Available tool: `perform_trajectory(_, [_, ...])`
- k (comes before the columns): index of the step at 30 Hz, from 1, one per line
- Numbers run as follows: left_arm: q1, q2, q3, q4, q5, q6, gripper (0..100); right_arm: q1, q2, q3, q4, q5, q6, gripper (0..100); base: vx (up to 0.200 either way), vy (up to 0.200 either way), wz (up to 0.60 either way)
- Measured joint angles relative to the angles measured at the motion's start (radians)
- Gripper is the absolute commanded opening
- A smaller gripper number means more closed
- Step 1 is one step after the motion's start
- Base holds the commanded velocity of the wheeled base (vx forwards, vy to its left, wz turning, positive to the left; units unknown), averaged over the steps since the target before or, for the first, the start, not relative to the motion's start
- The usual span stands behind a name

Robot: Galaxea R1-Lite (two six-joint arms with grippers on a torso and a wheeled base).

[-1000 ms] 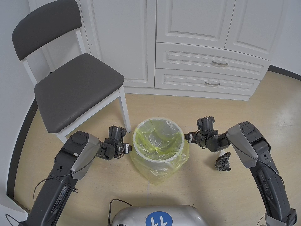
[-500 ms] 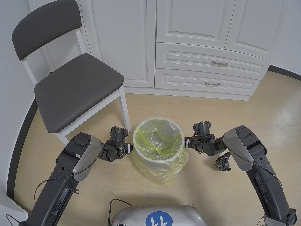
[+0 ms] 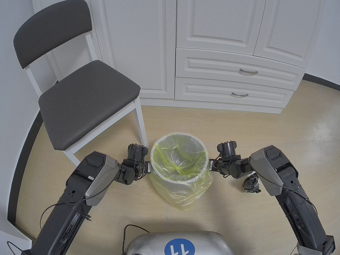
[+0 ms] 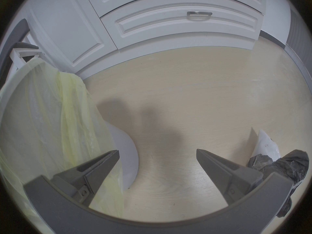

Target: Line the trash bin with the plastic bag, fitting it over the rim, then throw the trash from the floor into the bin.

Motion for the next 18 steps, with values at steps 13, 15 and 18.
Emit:
perform_trajectory(13, [-0.008,0.009,0.0,-0.05,-0.081,0.002,100,0.001,0.004,0.0,0.002,0.008,0.003,100,0.0,0.0,0.0])
perform_trajectory(15, [-0.01,0.011,0.0,-0.051,-0.074,0.002,100,0.001,0.004,0.0,0.001,0.008,0.003,100,0.0,0.0,0.0])
perform_trajectory(18, [-0.009,0.013,0.0,-0.044,-0.042,0.001,100,0.003,0.004,0.0,0.001,0.009,0.003,100,0.0,0.0,0.0])
